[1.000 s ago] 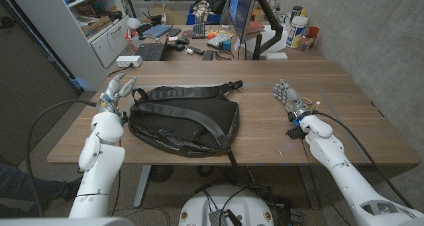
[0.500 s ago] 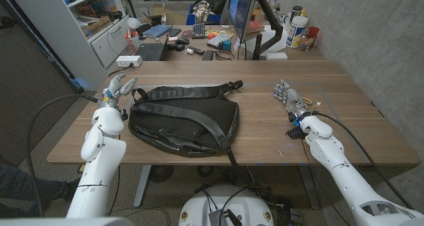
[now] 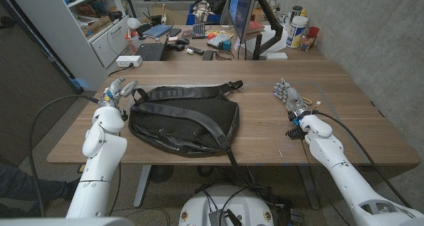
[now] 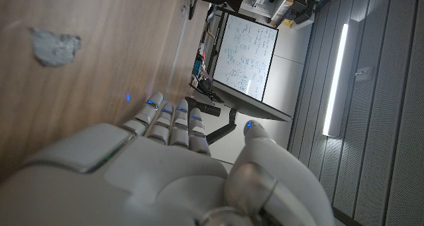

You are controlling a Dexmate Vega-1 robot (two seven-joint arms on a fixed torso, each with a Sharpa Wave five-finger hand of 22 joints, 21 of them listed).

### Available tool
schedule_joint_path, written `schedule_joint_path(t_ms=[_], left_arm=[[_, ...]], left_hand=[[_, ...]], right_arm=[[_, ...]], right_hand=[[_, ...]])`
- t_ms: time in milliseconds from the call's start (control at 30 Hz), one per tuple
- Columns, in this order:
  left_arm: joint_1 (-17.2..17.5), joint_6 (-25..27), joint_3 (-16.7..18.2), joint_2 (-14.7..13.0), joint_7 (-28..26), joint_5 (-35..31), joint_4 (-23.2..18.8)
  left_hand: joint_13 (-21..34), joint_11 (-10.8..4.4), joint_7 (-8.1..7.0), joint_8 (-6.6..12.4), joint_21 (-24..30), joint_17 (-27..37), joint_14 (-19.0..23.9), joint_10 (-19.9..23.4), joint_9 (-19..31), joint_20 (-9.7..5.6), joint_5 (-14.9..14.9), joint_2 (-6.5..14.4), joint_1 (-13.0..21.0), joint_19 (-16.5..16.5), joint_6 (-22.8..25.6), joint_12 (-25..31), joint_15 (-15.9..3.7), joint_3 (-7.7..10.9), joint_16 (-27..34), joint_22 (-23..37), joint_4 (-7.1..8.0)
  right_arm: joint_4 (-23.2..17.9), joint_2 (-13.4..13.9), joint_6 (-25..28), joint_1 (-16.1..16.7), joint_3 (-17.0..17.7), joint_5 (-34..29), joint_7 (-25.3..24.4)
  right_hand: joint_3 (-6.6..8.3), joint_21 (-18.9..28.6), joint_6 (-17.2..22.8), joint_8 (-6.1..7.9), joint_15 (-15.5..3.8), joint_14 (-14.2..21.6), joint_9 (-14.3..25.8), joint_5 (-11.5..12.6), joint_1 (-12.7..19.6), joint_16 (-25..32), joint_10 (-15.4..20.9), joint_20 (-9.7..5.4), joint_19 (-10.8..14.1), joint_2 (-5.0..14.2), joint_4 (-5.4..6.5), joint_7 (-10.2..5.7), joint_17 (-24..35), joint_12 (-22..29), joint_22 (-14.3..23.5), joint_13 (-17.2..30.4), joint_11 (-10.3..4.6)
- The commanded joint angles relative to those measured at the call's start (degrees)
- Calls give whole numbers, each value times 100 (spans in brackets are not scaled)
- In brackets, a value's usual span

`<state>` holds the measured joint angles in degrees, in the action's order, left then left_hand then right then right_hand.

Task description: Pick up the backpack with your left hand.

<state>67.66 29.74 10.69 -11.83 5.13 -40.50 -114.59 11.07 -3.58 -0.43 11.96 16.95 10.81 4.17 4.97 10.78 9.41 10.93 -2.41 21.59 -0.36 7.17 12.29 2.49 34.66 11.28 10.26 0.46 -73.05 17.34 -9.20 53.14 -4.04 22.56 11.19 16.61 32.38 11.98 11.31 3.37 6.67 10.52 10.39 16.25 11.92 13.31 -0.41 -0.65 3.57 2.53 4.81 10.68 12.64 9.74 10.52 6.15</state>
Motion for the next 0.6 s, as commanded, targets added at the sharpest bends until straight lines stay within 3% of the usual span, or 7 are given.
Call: schedule_joint_path(t_ms=[33,600], left_arm=[[-126,102,85,120,154,166,212],[-168,-3,128,318,131,322,378]], left_hand=[[29,-37,-23,-2,50,18,46,9,32,134,11,-46,14,43,5,-12,26,-27,48,33,-23],[33,-14,-49,-8,76,25,113,27,35,251,11,-69,23,195,-1,-8,70,-41,60,38,-40]], right_arm=[[-85,-14,-133,-14,7,-42,-10],[-190,-34,-276,33,58,-29,-25]], right_hand=[[17,-21,53,19,-4,60,34,11,-11,-11,47,2,34,40,-34,-6,8,37,10,13,-2],[12,-64,57,15,-6,73,34,11,-12,-18,63,-6,53,40,-46,-5,8,34,11,13,-6]])
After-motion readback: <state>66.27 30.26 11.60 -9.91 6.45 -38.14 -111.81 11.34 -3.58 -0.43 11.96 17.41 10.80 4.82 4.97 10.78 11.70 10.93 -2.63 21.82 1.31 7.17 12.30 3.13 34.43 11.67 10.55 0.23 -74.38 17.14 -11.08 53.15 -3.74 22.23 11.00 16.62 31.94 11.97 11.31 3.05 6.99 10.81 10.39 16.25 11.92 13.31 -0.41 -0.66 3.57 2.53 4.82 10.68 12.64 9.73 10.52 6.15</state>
